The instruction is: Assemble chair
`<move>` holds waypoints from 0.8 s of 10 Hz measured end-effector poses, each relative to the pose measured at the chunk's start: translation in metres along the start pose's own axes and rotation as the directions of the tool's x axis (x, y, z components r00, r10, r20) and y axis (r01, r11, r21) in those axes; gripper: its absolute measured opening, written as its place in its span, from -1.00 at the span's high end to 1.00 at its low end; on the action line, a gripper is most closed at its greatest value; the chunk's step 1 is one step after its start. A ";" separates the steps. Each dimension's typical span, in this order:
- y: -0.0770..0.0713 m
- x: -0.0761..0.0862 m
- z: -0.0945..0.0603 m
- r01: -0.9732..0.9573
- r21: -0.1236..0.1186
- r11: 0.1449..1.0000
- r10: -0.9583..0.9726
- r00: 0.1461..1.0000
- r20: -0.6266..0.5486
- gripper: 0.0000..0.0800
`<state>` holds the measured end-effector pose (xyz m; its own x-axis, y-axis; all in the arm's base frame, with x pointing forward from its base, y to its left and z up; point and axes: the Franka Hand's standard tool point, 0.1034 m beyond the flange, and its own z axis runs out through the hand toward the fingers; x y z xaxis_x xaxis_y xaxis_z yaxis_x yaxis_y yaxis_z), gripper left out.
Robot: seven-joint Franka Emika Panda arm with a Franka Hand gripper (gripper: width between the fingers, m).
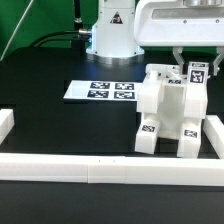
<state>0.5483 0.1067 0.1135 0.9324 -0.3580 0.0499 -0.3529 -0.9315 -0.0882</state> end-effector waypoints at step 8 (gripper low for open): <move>-0.003 0.000 -0.007 -0.202 0.020 0.979 0.202 0.979 0.006 -0.45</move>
Offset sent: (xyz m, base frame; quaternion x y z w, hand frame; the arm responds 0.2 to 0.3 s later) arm -0.0003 0.0005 0.0002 -0.0046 0.0030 0.0025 1.0000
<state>0.5485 0.1090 0.1210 0.8422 -0.5385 0.0249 -0.5326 -0.8383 -0.1169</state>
